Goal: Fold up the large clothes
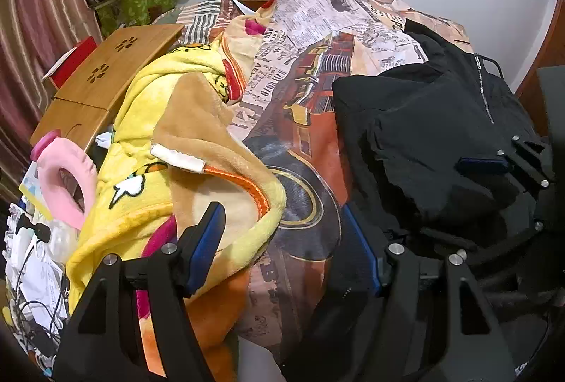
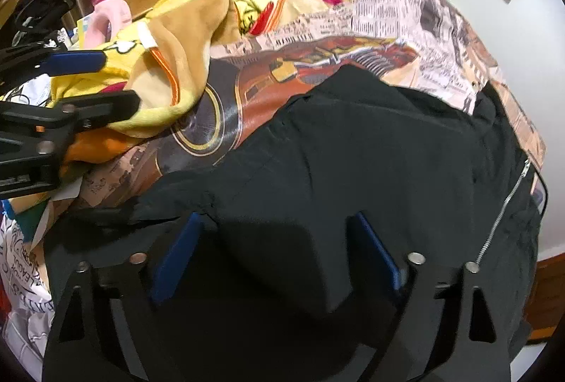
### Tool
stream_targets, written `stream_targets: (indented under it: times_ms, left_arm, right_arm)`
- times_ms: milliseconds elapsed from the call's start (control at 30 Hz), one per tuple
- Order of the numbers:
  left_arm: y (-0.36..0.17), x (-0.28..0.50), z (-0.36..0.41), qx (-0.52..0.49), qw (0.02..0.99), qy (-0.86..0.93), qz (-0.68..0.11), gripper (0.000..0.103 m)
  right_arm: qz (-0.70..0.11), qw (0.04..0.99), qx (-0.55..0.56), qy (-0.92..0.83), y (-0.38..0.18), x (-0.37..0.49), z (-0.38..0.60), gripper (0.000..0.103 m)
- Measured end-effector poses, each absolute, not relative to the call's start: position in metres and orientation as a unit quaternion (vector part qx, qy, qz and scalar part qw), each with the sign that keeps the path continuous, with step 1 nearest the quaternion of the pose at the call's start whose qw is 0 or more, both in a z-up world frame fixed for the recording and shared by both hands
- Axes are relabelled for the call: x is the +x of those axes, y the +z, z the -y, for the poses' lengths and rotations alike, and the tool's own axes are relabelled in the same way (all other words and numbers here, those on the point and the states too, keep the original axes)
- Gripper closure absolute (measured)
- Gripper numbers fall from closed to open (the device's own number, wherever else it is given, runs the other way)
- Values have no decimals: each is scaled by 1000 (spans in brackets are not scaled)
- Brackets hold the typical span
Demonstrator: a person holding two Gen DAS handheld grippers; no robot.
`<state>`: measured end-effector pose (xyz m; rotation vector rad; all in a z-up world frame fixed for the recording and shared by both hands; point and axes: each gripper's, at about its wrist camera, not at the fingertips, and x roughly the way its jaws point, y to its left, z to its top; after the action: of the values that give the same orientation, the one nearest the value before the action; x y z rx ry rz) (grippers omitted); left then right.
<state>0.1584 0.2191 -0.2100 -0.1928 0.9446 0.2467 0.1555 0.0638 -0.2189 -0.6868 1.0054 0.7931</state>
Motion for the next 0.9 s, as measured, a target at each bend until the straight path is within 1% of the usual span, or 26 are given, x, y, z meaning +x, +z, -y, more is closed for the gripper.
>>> stream_targets:
  times_ms: [33,67,133,167,200,233,300,333,500,900]
  left_arm:
    - [-210,158,-219,-93,879,118,-453,36]
    - [-210,159,-219,-94,879,118,-453,36]
    - [-210,158,-220,-93,878,118,-454,36]
    - [-210,159,-219,-93,879,117,-454,36]
    - [-210,159,-218,-91,879,117,-454,36]
    - [-210,160,-217,-90,879,117,-454,36]
    - [-209,161,-214,-86,879,115,-454,36]
    - [-208,161,-212,-85,880,114,-454,36]
    - [-205,166,-204,-81,882,107,-453,36]
    - [-191,190,-166,-61,890,73,-446,36]
  right_arm:
    - [-461,747,-313,363,-219,156,-64,36]
    - [-464,745,-305,370,-218,156,-63,39]
    - [-467,742,-288,384,-213,156,-61,56]
    - [-468,741,-281,391,-211,156,-60,61]
    - [-469,740,-273,397,-209,156,-59,70]
    - [-469,741,-267,399,-208,156,-58,75]
    - [-465,747,-254,401,-203,155,-55,81]
    - [-463,750,-248,402,-200,156,-54,87]
    - [-446,776,-211,392,-180,164,-37,91]
    - [-373,867,-122,306,-108,201,47,92]
